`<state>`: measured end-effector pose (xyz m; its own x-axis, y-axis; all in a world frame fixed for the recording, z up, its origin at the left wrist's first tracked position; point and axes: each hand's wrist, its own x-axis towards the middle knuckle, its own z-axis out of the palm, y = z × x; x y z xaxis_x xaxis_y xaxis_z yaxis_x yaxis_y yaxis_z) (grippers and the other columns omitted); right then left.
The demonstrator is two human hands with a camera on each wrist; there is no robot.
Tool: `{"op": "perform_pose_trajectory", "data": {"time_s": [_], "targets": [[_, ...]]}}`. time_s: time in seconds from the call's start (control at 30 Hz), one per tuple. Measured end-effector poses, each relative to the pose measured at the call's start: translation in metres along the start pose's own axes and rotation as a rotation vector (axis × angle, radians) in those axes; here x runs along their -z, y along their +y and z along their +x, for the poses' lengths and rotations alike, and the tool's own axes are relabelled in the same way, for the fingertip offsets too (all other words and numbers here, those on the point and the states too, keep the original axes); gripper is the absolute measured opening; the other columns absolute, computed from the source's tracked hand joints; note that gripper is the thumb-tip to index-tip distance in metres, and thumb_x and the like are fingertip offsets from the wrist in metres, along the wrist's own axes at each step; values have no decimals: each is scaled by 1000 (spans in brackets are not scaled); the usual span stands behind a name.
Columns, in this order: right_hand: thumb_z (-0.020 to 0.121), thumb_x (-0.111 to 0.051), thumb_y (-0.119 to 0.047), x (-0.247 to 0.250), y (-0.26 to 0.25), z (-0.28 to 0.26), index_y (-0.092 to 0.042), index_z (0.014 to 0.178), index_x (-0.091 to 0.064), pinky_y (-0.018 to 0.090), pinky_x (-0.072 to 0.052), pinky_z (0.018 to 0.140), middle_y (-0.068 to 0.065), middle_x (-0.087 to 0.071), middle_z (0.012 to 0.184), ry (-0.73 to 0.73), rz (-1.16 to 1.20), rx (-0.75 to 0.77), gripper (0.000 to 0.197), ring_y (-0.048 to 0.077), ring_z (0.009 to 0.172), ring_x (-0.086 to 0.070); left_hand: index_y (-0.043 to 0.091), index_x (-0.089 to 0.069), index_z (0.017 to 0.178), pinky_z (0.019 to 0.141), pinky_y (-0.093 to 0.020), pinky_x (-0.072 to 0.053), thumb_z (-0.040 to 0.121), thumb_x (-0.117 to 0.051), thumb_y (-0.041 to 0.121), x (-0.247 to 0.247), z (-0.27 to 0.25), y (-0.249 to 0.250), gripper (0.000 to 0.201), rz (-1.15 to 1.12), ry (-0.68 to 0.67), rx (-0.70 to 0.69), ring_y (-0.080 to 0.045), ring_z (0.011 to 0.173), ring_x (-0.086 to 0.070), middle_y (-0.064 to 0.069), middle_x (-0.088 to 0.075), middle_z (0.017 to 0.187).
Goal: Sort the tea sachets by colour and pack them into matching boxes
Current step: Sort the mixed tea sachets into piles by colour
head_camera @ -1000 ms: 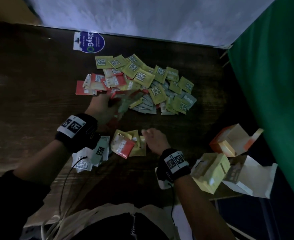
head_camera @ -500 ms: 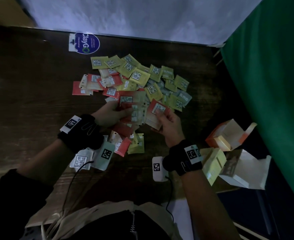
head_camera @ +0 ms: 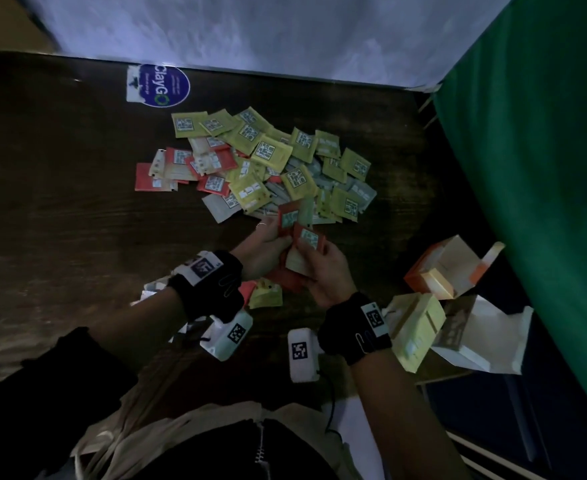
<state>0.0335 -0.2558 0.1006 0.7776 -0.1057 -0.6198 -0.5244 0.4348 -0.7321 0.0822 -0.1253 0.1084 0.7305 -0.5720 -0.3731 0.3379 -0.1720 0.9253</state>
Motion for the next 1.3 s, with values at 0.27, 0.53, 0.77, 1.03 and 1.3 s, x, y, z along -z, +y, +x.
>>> {"op": "perform_pose_trajectory", "data": {"time_s": [0.27, 0.53, 0.77, 1.03, 1.3], "targets": [[81, -75, -20, 80, -6, 25, -13, 126, -50, 32, -51, 81, 9, -55, 126, 696, -573, 99, 52, 25, 108, -57, 28, -28, 145, 105, -43, -37, 87, -58, 47, 47, -4, -41, 68, 1164, -28, 168, -28, 132, -34, -9, -24, 149], [83, -67, -43, 78, 11, 46, -21, 149, -20, 53, -28, 109, 14, -18, 152, 722, -1388, -28, 84, 35, 139, -20, 24, -29, 142, 102, -47, -40, 66, -80, 41, 47, -14, -66, 93, 1334, -132, 303, -27, 132, -30, -5, -27, 145], [89, -63, -29, 24, 24, 26, -15, 126, -53, 33, -40, 101, 8, -49, 130, 350, -1201, 431, 41, 20, 123, -45, 14, -49, 128, 96, -34, -45, 69, -82, 20, 67, -6, -50, 68, 995, -8, 315, -24, 115, -52, -8, -55, 126], [80, -74, -15, -11, 38, 18, -12, 127, -55, 29, -46, 96, 1, -55, 120, -113, -952, 235, 51, 15, 109, -53, 14, -65, 110, 88, -37, -49, 69, -82, 24, 91, -2, -18, 44, 862, -62, 263, -17, 90, -61, 1, -66, 97], [93, -61, -14, -6, 45, 23, -4, 89, -65, 22, -46, 50, 8, -64, 70, -52, -611, 50, 11, 9, 53, -59, 18, -66, 110, 81, -35, -52, 64, -85, 31, 107, -11, -8, 51, 871, 55, 247, -18, 89, -62, 0, -66, 100]]}}
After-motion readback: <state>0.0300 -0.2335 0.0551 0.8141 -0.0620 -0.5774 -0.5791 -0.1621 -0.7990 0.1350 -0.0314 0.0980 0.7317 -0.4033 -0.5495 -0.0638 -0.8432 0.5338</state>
